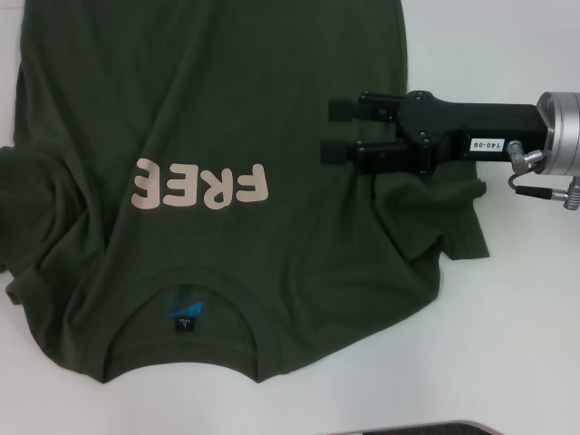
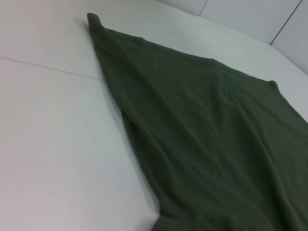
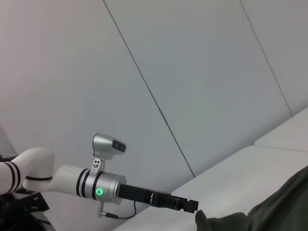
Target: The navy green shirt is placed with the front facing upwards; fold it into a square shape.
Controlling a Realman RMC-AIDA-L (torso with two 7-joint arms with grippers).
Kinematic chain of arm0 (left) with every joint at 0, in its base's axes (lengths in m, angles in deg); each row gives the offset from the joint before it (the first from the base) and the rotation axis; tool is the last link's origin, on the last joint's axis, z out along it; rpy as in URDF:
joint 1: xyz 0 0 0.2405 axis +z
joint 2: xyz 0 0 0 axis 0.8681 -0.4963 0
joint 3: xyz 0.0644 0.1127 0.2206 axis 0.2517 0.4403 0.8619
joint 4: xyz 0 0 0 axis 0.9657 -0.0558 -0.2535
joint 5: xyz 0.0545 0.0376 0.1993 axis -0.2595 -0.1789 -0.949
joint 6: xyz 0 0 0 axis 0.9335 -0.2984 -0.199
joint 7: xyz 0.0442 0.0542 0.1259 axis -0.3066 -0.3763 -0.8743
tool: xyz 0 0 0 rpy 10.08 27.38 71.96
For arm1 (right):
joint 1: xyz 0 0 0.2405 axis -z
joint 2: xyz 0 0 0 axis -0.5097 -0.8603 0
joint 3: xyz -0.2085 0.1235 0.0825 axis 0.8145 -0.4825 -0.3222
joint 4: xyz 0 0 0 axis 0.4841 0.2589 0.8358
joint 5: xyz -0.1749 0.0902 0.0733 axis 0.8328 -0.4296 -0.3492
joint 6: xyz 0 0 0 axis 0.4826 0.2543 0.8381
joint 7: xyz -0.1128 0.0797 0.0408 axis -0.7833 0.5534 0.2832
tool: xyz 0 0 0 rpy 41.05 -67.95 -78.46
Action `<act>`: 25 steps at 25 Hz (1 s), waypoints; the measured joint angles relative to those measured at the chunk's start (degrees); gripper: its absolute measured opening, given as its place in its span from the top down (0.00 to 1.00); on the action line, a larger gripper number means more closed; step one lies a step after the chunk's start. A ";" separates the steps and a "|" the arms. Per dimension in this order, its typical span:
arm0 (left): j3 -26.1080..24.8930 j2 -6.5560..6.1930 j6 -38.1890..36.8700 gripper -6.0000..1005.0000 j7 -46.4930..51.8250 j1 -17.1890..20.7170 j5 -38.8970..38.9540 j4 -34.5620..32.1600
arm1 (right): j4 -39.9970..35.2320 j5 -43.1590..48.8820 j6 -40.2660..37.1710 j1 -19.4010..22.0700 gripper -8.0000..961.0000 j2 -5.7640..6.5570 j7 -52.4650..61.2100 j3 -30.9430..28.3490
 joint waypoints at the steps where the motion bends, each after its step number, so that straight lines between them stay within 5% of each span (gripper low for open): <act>1: 0.07 0.04 0.23 0.07 -0.06 0.00 0.00 0.06 | 0.00 0.00 0.01 0.03 0.05 0.00 0.00 0.00; 25: 2.11 0.52 3.08 0.07 -0.85 0.57 -1.62 2.26 | 0.06 0.00 -0.01 0.19 0.05 0.04 0.09 -0.09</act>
